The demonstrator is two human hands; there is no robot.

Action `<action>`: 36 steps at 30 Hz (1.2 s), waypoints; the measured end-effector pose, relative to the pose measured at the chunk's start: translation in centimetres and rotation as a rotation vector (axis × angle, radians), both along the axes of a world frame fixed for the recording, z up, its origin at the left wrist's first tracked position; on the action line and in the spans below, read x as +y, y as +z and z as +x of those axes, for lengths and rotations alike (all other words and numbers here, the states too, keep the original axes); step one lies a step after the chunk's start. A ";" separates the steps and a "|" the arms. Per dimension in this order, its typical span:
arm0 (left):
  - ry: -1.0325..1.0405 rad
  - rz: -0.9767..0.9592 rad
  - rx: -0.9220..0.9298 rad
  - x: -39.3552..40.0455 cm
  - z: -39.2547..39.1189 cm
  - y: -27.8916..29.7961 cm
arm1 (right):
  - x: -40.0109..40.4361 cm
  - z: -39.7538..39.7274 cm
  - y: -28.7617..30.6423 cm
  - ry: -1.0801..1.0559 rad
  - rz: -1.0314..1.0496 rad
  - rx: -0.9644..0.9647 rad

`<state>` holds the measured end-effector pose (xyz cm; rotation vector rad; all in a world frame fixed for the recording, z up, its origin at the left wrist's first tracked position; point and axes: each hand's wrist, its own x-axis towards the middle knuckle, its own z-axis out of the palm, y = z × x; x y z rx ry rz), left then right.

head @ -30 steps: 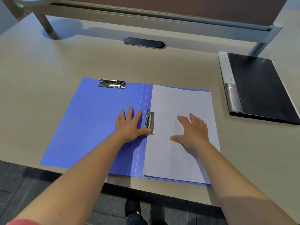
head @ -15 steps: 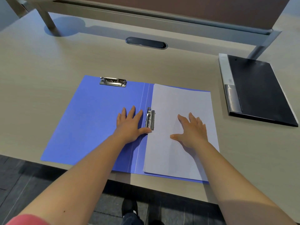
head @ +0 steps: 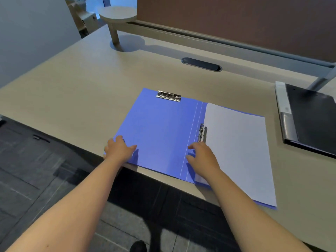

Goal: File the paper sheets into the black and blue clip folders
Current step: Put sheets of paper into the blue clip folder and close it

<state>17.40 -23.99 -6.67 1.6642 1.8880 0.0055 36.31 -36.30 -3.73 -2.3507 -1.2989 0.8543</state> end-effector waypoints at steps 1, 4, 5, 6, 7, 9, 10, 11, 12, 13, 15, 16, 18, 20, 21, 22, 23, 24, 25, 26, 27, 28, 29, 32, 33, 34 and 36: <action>0.010 -0.015 0.002 0.2 -0.5 0.1 | 0.1 -0.7 0.0 0.007 -0.006 0.017; 0.022 -0.007 0.012 1.0 -1.9 0.5 | 0.7 -2.6 0.2 0.009 -0.016 0.060; 0.046 -0.015 -0.025 1.2 -2.4 0.8 | 0.9 -3.2 0.1 0.009 -0.017 0.069; 0.086 -0.034 -0.081 1.7 -3.0 0.7 | 1.2 -4.0 0.1 0.008 -0.022 0.079; 0.131 -0.059 -0.162 2.2 -3.7 0.8 | 1.6 -4.8 0.0 0.003 -0.026 0.090; 0.240 -0.155 -0.403 2.9 -4.6 1.1 | 2.1 -6.0 0.1 -0.014 -0.027 0.131; 0.268 -0.213 -0.531 3.3 -4.9 1.5 | 2.5 -6.5 0.2 -0.038 -0.021 0.174; 0.273 -0.254 -0.632 3.6 -5.0 2.1 | 3.1 -7.1 0.5 -0.073 -0.006 0.225; 0.259 -0.279 -0.713 3.9 -5.1 2.9 | 3.7 -7.6 0.9 -0.111 0.013 0.278; 0.231 -0.300 -0.802 4.2 -5.0 3.7 | 4.4 -8.0 1.6 -0.148 0.035 0.327; 0.148 -0.370 -0.966 4.5 -4.4 5.1 | 5.9 -8.6 3.3 -0.209 0.084 0.437; 0.108 -0.409 -1.022 4.6 -4.1 5.8 | 6.6 -8.8 4.2 -0.231 0.109 0.499; 0.044 -0.477 -1.101 4.4 -3.1 7.0 | 7.7 -9.2 6.2 -0.244 0.133 0.597; -0.023 -0.522 -1.140 4.0 -1.8 7.9 | 8.4 -9.3 8.0 -0.235 0.119 0.652; -0.061 -0.536 -1.154 3.8 -1.0 8.4 | 8.5 -9.3 8.8 -0.238 0.109 0.667; -0.097 -0.546 -1.169 3.4 -0.3 9.0 | 8.5 -9.1 9.6 -0.250 0.107 0.677; -0.129 -0.553 -1.179 3.1 0.5 9.5 | 8.4 -8.7 10.4 -0.267 0.110 0.690; -0.156 -0.559 -1.185 2.8 1.2 10.0 | 8.2 -8.2 11.1 -0.288 0.124 0.700; -0.179 -0.561 -1.182 2.4 1.9 10.5 | 7.8 -7.5 11.7 -0.310 0.149 0.708; -0.201 -0.551 -1.168 2.0 2.6 11.0 | 7.3 -6.7 12.2 -0.334 0.187 0.709; -0.221 -0.530 -1.144 1.6 3.3 11.3 | 6.8 -5.7 12.7 -0.350 0.235 0.692; -0.241 -0.513 -1.119 1.1 4.0 11.5 | 6.0 -4.8 13.2 -0.366 0.283 0.657; -0.253 -0.503 -1.096 0.6 4.7 11.7 | 5.2 -3.9 13.7 -0.378 0.324 0.621; -0.271 -0.494 -1.006 -1.5 7.2 11.3 | 1.9 -0.9 14.5 -0.419 0.402 0.589; -0.273 -0.488 -0.972 -2.4 8.1 11.2 | 0.5 0.3 14.4 -0.438 0.422 0.593; -0.272 -0.486 -0.936 -3.5 9.2 10.9 | -1.0 1.7 14.3 -0.460 0.436 0.591; -0.258 -0.474 -0.855 -4.9 10.6 9.9 | -3.5 4.2 13.7 -0.509 0.440 0.576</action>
